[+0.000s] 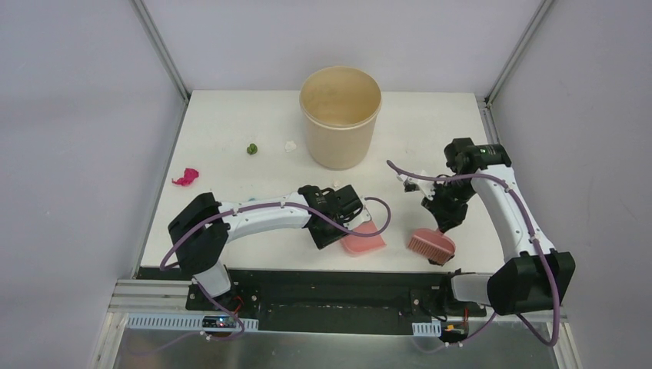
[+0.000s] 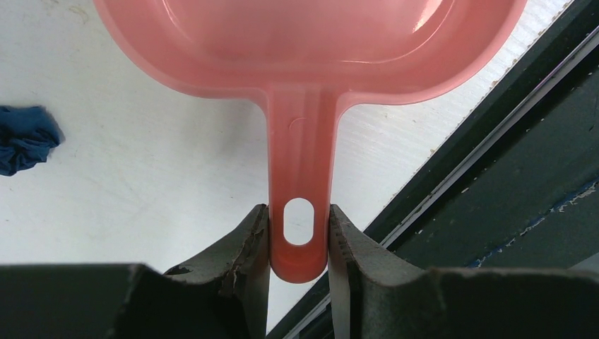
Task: Sweep away the paper scraps from the table
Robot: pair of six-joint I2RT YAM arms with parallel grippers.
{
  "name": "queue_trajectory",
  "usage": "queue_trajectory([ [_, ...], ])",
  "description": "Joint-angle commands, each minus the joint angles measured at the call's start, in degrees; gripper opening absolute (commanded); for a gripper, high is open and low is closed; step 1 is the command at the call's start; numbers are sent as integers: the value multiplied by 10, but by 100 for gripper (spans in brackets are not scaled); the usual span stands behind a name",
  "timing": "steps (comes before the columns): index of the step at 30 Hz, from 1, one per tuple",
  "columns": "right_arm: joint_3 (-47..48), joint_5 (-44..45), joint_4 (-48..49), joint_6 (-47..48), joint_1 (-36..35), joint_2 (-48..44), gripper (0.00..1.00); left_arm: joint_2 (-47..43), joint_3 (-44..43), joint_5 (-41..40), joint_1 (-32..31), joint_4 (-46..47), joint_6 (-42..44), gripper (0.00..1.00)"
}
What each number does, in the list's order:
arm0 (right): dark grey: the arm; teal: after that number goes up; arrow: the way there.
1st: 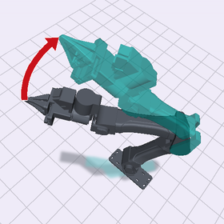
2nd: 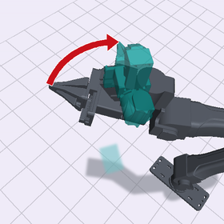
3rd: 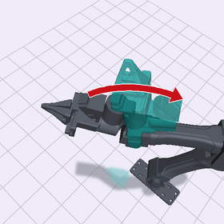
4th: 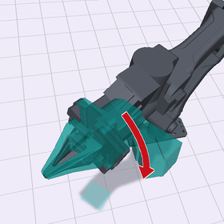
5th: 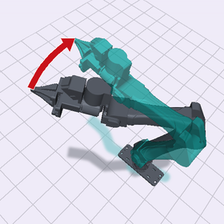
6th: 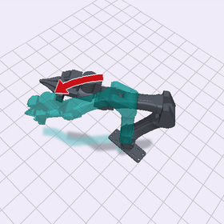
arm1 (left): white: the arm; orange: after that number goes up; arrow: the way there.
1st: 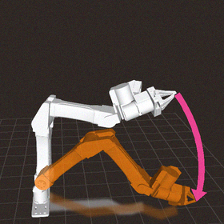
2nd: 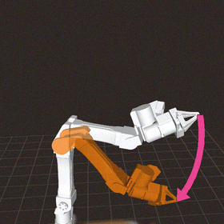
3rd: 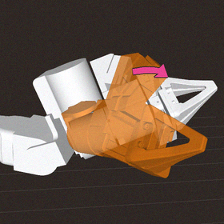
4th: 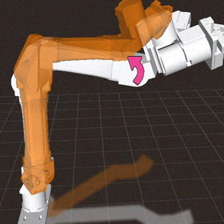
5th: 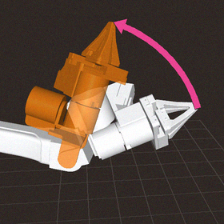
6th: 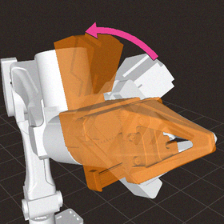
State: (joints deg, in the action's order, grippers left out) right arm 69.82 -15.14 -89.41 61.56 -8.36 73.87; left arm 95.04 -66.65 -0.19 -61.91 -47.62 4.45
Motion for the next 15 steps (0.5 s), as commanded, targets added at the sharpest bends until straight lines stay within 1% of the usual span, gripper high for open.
queue_trajectory([
  [1, 29, 19, 28, -54, -1, 5, 0, 2, -4, -16, -3, -3, -6, 0],
  [7, 120, 7, 101, -136, -2, 69, 0, 2, -4, -9, -4, -3, -5, 0],
  [10, 143, 39, 164, -190, -2, 91, 0, -1, -3, -13, -3, -2, -7, 0],
  [13, 182, 34, 174, -239, -1, 104, 0, -5, -2, -12, -3, -2, -7, 0],
  [15, 201, 38, 176, -263, -1, 93, 0, -7, -3, -10, -4, -2, -6, 0],
])
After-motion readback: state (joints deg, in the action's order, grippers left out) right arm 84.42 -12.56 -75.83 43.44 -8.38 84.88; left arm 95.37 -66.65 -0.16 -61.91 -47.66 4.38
